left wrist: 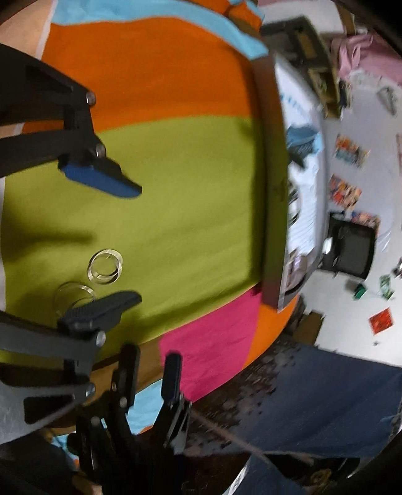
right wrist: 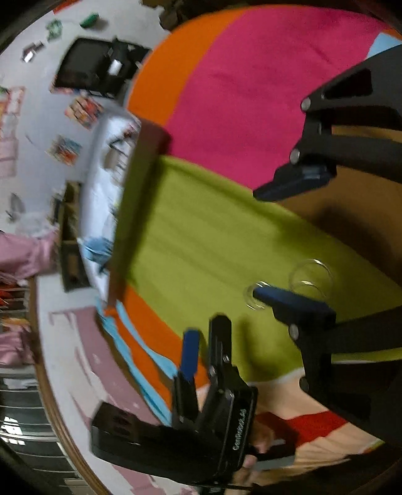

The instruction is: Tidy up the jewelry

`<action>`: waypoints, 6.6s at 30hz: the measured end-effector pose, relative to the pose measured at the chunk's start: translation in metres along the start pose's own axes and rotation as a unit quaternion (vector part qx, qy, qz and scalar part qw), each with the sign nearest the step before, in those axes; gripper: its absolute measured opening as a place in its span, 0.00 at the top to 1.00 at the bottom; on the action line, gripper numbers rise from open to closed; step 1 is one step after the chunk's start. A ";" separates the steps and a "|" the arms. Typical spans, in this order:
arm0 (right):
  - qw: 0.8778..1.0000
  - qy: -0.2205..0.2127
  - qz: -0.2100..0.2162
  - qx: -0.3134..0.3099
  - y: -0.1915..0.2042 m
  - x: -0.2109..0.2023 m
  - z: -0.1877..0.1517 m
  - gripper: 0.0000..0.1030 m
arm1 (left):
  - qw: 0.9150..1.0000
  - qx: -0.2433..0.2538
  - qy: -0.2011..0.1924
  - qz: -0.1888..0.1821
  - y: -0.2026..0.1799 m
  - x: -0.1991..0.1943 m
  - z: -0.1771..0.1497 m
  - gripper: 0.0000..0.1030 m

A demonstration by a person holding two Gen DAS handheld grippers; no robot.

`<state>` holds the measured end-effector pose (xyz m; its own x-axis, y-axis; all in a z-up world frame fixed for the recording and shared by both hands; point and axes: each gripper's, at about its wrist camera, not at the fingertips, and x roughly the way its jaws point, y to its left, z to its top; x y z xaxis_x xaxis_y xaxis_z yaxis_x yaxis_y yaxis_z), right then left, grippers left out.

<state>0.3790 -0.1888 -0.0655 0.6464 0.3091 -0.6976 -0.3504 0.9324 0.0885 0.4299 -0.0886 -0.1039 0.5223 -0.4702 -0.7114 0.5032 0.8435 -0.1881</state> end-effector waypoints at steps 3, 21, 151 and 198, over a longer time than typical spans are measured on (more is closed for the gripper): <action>0.999 0.029 0.009 -0.010 0.007 0.011 -0.004 0.66 | 0.999 0.004 0.031 -0.024 0.000 0.013 -0.005 0.63; 0.989 0.142 -0.027 -0.038 0.029 0.065 -0.021 0.86 | 0.991 0.014 0.129 -0.015 -0.003 0.064 -0.011 0.94; 0.934 -0.312 -0.153 0.078 0.162 -0.311 -0.120 0.01 | 0.913 -0.058 -0.335 0.225 -0.123 -0.326 -0.163 0.00; 0.938 -0.281 -0.178 0.095 0.154 -0.279 -0.148 0.01 | 0.926 -0.064 -0.298 0.222 -0.120 -0.303 -0.182 0.00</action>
<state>0.0446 -0.1589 0.0374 0.9736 -0.0281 -0.2266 0.0483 0.9953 0.0842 0.0859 -0.0004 0.0116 0.9646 -0.0966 -0.2455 0.0811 0.9941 -0.0725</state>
